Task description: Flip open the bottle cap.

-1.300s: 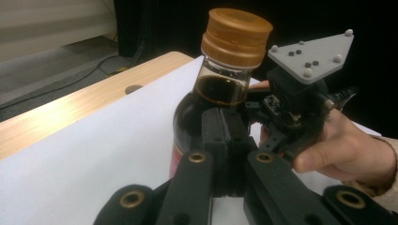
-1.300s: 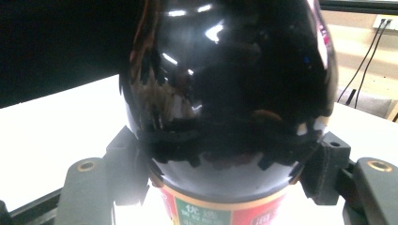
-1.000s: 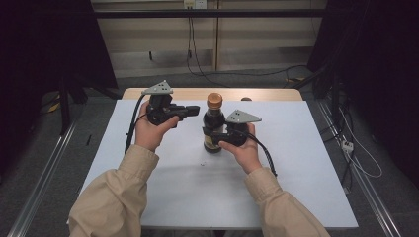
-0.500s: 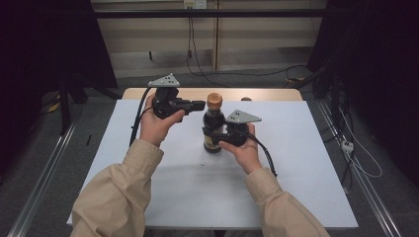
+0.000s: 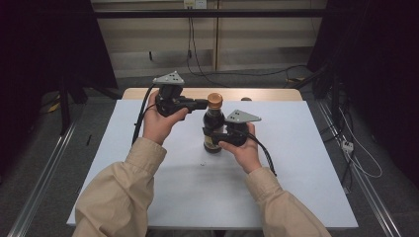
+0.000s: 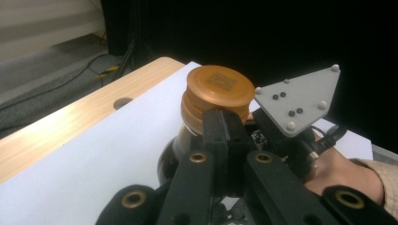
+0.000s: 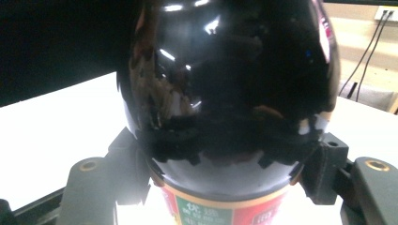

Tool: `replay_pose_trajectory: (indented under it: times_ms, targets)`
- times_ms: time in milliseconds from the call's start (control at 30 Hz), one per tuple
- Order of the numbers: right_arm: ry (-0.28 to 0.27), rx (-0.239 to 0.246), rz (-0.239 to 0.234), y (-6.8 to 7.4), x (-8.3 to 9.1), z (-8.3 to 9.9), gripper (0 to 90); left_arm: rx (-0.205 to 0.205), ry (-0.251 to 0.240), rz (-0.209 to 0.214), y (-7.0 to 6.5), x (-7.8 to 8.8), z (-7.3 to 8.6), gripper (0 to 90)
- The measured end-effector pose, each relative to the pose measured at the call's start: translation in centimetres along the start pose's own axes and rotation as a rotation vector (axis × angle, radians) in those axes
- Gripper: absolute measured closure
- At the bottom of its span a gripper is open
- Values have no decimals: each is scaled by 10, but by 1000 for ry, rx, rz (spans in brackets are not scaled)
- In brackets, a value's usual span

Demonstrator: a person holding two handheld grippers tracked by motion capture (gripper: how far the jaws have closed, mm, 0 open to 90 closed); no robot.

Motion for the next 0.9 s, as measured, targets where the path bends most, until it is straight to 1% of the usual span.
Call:
replay_pose_trajectory:
  times_ms: [167, 200, 233, 433, 467, 533, 567, 733, 800, 900]
  targets:
    - [0, 2, 11, 0, 0, 0, 320, -9, 1, -17, -2, -2, -1, 900]
    - [2, 1, 11, 0, 0, 0, 320, 4, -3, -20, -3, -3, -1, 900]
    - [0, 1, 11, 0, 0, 1, 321, 4, -5, -14, -3, -3, -1, 900]
    - [4, -9, 10, -1, 1, 1, 321, -1, 10, -25, -4, -5, -4, 900]
    - [4, -9, 10, -1, 1, 1, 321, -1, 10, -21, -4, -5, -5, 900]
    - [3, -11, 11, -2, 1, 1, 321, 3, 9, -20, -4, -6, -5, 900]
    - [0, -14, 12, -2, 1, 1, 321, 12, 6, -15, -3, -7, -6, 900]
    - [-9, -23, 10, -4, 2, 2, 321, 4, 14, -19, -4, -9, -7, 900]
    - [-8, -27, 9, -4, 2, 2, 322, -7, 20, -23, -5, -10, -9, 900]
    - [-10, -28, 9, -5, 2, 3, 322, -8, 25, -24, -5, -11, -10, 900]
Point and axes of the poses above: each handheld gripper's, and its own axes: x roughly backward along the jaws, z roughly out of its underside, y roughly to its left, the point moved 2 cm from there along -x, roughly forward along the jaws, and after that the axes turned 6 degrees about z, right-handed, at the moved point
